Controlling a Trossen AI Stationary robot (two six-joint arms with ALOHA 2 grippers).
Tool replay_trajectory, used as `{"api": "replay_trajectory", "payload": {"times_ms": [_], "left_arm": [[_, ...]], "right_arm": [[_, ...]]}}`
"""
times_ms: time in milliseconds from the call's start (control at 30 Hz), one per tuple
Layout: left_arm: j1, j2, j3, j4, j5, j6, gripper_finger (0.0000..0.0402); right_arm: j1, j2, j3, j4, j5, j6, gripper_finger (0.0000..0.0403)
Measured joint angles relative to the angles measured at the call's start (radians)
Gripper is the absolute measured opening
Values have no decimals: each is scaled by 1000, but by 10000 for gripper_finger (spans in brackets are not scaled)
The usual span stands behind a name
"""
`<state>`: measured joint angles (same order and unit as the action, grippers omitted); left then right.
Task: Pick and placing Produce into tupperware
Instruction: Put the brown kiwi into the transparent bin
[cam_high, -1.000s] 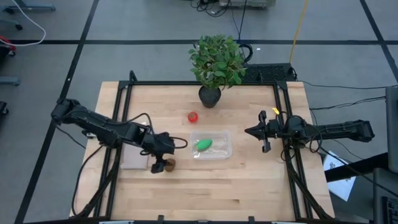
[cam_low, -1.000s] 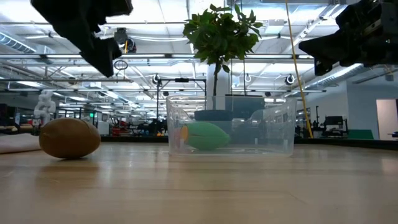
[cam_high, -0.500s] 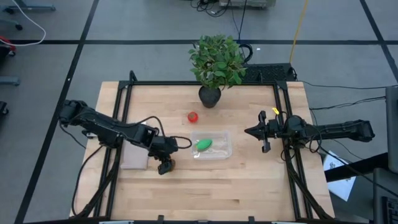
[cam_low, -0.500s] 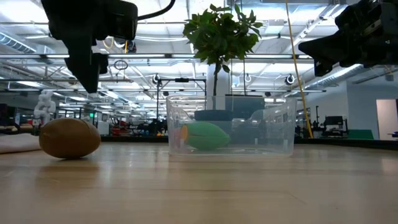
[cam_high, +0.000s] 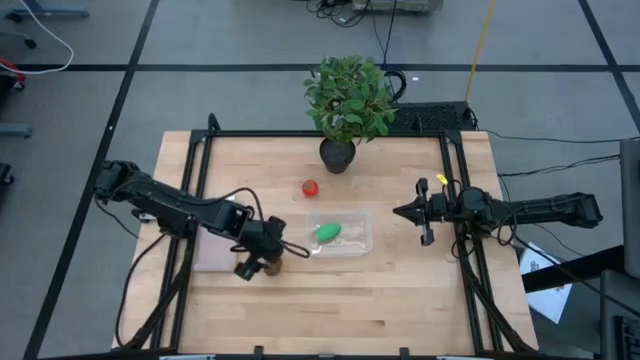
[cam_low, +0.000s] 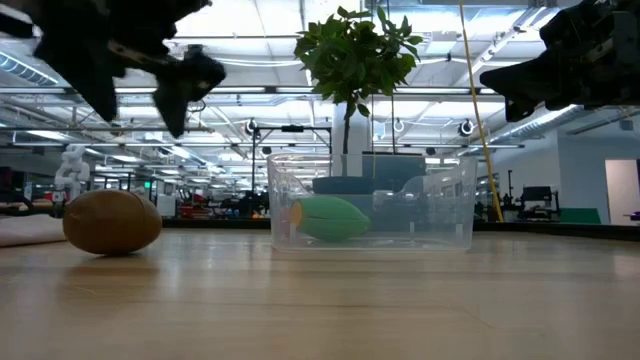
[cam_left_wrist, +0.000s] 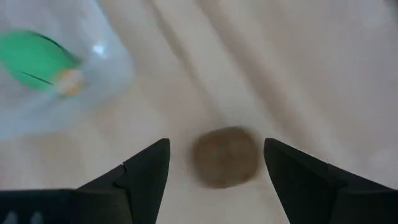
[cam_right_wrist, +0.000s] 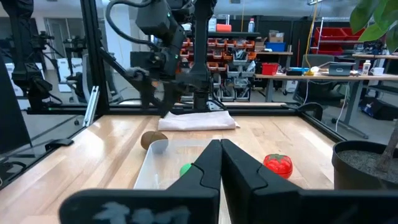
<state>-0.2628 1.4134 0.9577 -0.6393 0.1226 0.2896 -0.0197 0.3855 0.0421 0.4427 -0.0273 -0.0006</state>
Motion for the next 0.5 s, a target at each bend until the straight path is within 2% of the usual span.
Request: {"api": "replay_trajectory", "payload": {"times_ms": [200, 367, 500], "left_arm": [[-2, 0, 0, -1, -84, 376, 266], [-26, 0, 0, -28, -167, 613, 266], [-42, 0, -1, -86, -177, 742, 266]], "right_arm": [[0, 0, 0, 0, 0, 5, 0], [0, 0, 0, 0, 0, 14, 0], [0, 0, 0, 1, 0, 14, 0]]}}
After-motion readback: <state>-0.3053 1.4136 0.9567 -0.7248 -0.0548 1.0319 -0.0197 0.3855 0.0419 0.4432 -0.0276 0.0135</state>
